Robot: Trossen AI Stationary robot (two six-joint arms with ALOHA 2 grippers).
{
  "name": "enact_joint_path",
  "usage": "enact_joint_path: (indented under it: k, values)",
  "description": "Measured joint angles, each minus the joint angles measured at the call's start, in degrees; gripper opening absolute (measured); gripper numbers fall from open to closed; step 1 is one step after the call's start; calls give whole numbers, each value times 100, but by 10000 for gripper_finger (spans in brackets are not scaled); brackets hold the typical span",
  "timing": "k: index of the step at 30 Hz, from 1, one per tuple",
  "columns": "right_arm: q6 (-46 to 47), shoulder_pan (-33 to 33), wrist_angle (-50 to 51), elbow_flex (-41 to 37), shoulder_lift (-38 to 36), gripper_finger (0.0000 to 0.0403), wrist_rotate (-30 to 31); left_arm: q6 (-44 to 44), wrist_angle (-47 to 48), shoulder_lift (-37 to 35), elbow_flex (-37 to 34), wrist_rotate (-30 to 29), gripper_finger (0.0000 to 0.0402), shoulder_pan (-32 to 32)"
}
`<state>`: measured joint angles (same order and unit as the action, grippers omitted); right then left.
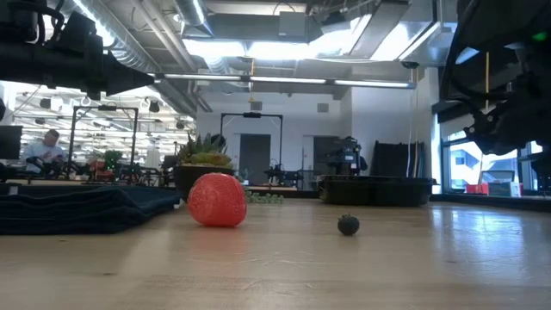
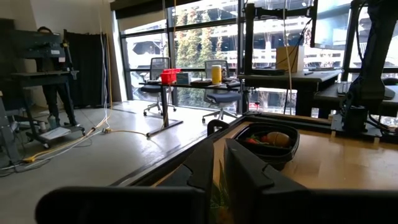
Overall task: Pick and placing Produce into tupperware
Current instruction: Put the top blackberry into the black container
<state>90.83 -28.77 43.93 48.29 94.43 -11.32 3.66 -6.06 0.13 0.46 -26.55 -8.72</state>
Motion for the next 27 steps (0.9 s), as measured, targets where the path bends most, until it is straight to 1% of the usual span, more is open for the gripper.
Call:
enact_joint_path:
  k: [18,22,27]
  values:
    - [0,9,-119,20,170,211,-112,0,1,0,1,2,61,-1]
    - [2,9,-144,18,175,187,-123,0,1,-1,-1,2,61,-1]
    - [2,9,-159,18,179,139,-128,0,1,-1,-1,0,50,-1]
